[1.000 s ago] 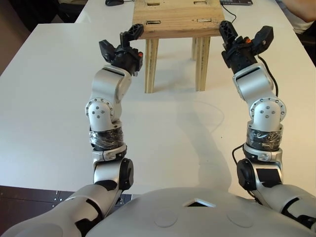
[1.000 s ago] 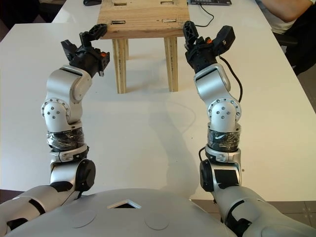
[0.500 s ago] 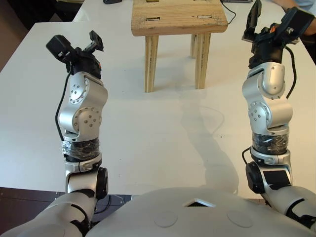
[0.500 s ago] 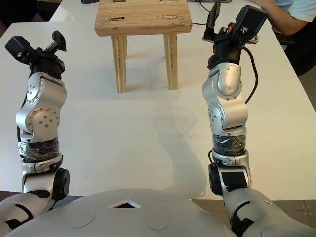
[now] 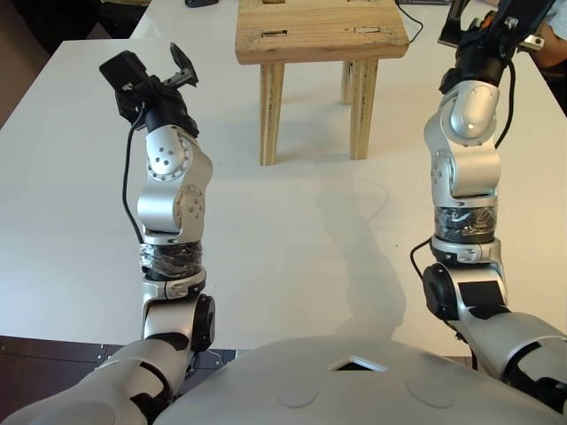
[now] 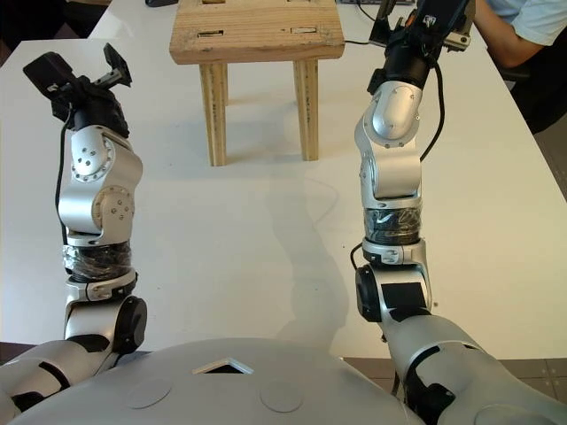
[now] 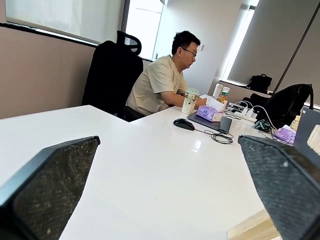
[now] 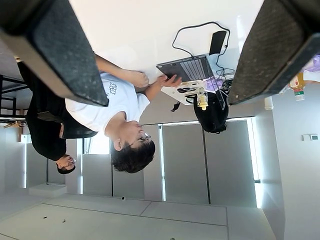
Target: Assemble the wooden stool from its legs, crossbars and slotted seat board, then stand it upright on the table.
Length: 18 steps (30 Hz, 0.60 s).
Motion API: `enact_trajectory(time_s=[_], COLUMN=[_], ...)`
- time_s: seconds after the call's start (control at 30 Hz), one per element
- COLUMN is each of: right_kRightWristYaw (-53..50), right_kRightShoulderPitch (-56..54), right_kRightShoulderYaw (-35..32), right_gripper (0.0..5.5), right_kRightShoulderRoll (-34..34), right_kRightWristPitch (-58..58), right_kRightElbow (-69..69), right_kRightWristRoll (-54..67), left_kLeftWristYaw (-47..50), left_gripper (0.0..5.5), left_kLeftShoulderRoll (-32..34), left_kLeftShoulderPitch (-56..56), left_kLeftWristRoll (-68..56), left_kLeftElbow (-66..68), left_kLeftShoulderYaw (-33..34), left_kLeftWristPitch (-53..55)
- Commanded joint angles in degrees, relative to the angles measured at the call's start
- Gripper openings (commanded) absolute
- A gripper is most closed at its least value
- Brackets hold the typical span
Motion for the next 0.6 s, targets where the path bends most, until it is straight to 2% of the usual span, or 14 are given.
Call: enact_trajectory(time_s=[0.03,0.17,0.33,0.53,0.6], right_kRightWristYaw=[-1.11,0.19,1.56,0.80,0.52], right_kRightShoulderPitch=[4.52,8.03,6.22,7.18,7.91], right_kRightShoulderYaw=[-1.66,-1.88,-1.71,-2.48,-2.75], right_gripper=[4.38,4.38,4.38,4.41,4.41], right_kRightShoulderRoll=[0.33,0.91,1.14,2.63,3.19], right_kRightWristPitch=[-0.42,-0.15,-1.44,-2.74,-2.81], right_kRightElbow=[3.79,5.52,9.21,10.06,9.73], right_kRightWristRoll=[-3.12,-4.23,-4.89,-5.42,-5.49], left_kLeftWristYaw=[-2.53,-3.20,-3.67,-6.94,-7.18], left_gripper=[5.13,5.13,5.13,4.19,4.19], left_kLeftShoulderRoll=[-0.46,-3.22,-6.33,-6.22,-6.35], left_kLeftShoulderPitch=[1.65,3.91,5.71,2.93,2.55], left_kLeftWristRoll=[5.07,7.40,8.96,9.82,10.06], left_kLeftElbow=[3.56,3.91,4.14,7.82,8.44], left_kLeftShoulderYaw=[-0.39,-0.24,0.93,2.37,3.07], left_kLeftWristPitch=[-1.83,-2.82,-3.92,-5.26,-5.38])
